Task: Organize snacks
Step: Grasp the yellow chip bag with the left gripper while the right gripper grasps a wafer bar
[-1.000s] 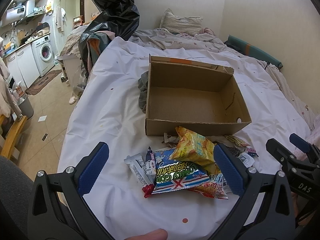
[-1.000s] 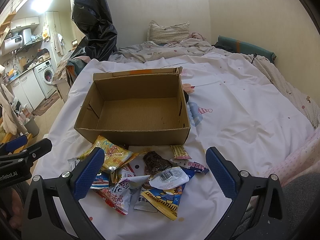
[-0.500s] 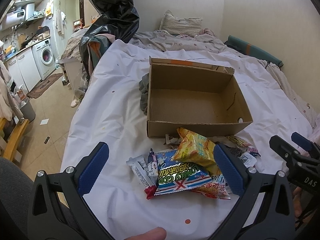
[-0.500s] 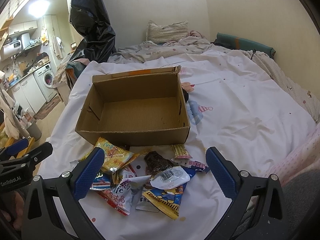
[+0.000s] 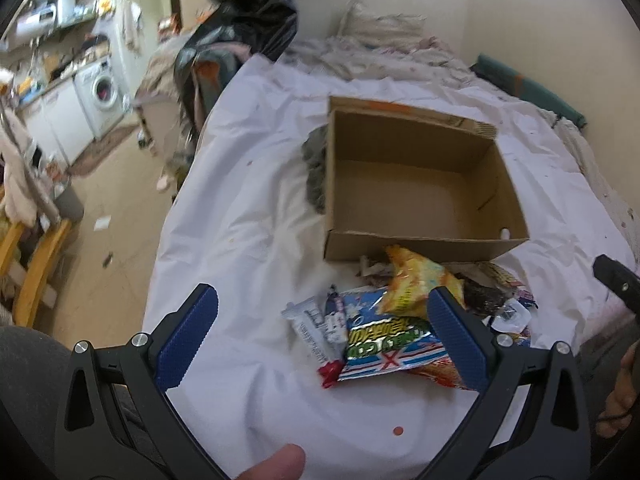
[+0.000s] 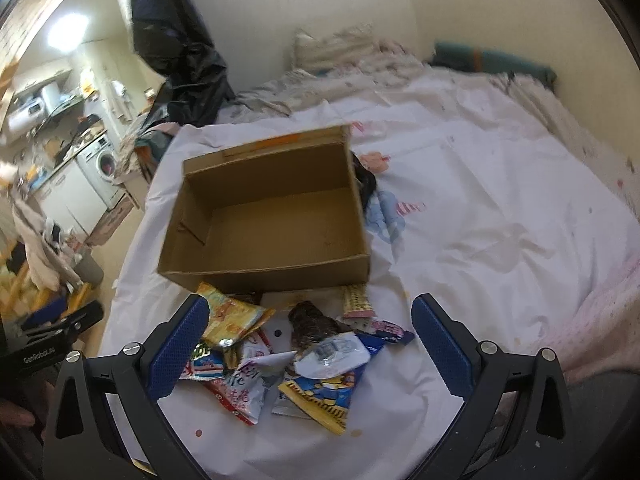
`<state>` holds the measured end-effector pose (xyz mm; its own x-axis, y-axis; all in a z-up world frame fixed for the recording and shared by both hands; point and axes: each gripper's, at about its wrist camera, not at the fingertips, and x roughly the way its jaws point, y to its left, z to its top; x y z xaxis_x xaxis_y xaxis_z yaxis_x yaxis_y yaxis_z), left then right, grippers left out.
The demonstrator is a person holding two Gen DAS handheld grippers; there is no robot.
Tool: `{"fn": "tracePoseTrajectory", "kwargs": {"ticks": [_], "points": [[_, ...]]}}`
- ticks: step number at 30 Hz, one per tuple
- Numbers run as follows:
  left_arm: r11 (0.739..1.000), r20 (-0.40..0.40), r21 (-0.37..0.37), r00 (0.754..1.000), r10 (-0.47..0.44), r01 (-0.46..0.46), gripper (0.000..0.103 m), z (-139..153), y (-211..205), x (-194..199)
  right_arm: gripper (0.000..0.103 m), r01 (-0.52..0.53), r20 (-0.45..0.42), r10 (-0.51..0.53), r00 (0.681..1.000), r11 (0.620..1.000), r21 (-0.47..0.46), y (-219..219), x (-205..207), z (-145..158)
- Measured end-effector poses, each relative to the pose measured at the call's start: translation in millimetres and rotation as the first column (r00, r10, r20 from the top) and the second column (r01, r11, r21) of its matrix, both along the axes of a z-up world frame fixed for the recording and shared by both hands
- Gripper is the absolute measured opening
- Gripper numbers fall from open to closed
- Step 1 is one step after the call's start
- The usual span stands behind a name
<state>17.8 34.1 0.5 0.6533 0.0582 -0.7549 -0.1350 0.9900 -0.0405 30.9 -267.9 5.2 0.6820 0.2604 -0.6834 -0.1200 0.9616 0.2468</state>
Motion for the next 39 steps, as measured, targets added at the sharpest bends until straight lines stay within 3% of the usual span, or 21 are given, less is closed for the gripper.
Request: {"fn": "tracePoseTrajectory", "kwargs": {"ticks": [6,11,16,21,25,28,30,31,33,39], "points": [[0.997,-0.153,-0.081,0.988,0.006,-0.019,0.103,-18,11,28,0.103,0.035,-0.151,-0.028,0.988,0.998,0.047,-23,32,-21],[0.985,-0.296,-0.131,0.943,-0.15,0.115,0.103,-42,-31,60,0.103,0.083,-0.268,-0.046,0.962,0.988,0.131,-33,40,-49],[0.964,-0.386,-0.106,0.884,-0.265,0.242,0.103,-69,-79,86,0.103,0.09,-0.269,-0.063,0.961,0.992,0.09,-32,37,-50],[0.954,-0.434,-0.051,0.854,-0.287,0.294,0.103,-85,-105,105,0.103,0.088,-0.274,-0.065,0.96,0.993,0.073,-32,36,-52],[0.943,-0.497,-0.02,0.815,-0.298,0.333,0.103,-102,-117,113,0.103,0.09,-0.275,-0.069,0.959,0.994,0.066,-32,40,-53],[0.943,-0.502,0.005,0.817,-0.285,0.332,0.101,-108,-118,115,0.103,0.09,-0.278,-0.069,0.958,0.994,0.065,-31,41,-54],[0.943,-0.491,0.015,0.824,-0.282,0.332,0.084,-108,-119,117,0.103,0.085,-0.281,-0.064,0.957,0.994,0.064,-30,42,-55],[0.944,-0.485,0.017,0.828,-0.281,0.331,0.083,-107,-117,117,0.103,0.081,-0.284,-0.061,0.957,0.995,0.06,-29,42,-56],[0.945,-0.464,-0.01,0.836,-0.294,0.326,0.074,-100,-113,114,0.103,0.077,-0.286,-0.058,0.957,0.995,0.056,-28,42,-57],[0.944,-0.429,-0.06,0.846,-0.317,0.324,0.063,-75,-93,96,0.103,0.082,-0.284,-0.061,0.957,0.995,0.064,-27,42,-57]]}}
